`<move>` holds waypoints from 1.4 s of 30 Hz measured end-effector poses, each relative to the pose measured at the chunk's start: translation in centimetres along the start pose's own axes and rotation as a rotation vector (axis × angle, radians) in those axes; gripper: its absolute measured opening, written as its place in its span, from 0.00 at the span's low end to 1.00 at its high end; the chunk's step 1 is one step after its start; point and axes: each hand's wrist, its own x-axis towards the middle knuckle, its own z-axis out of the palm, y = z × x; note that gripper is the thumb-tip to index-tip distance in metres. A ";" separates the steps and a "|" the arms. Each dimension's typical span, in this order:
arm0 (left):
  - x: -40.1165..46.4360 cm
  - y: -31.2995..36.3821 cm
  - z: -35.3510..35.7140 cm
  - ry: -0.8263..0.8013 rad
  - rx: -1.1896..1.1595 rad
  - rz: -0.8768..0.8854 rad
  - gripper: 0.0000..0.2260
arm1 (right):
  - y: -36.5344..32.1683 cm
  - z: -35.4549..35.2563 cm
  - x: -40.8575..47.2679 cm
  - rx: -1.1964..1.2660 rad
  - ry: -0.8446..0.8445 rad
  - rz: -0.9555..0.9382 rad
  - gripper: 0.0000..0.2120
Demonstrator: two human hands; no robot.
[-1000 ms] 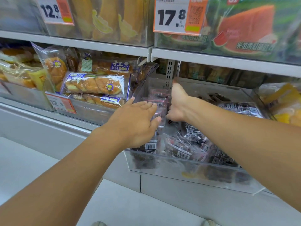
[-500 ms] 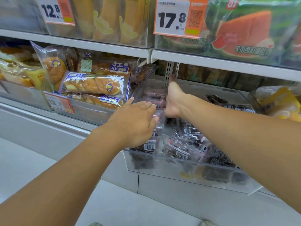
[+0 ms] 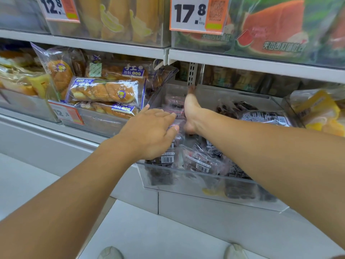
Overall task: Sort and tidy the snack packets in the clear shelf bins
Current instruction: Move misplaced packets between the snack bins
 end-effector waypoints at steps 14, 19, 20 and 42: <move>0.7 0.2 0.1 -0.087 0.185 -0.043 0.26 | -1.1 -2.6 -2.9 -0.255 -0.220 0.150 0.47; 0.8 0.2 0.2 -0.070 0.164 -0.044 0.26 | 0.4 -1.9 -2.1 -0.059 -0.291 0.146 0.52; 0.8 0.2 0.3 -0.057 0.157 -0.044 0.26 | 0.5 -1.6 -1.8 0.010 -0.305 0.141 0.53; 1.1 1.6 -0.3 0.222 0.234 -0.145 0.17 | -2.1 -2.0 1.2 0.318 -0.222 0.094 0.43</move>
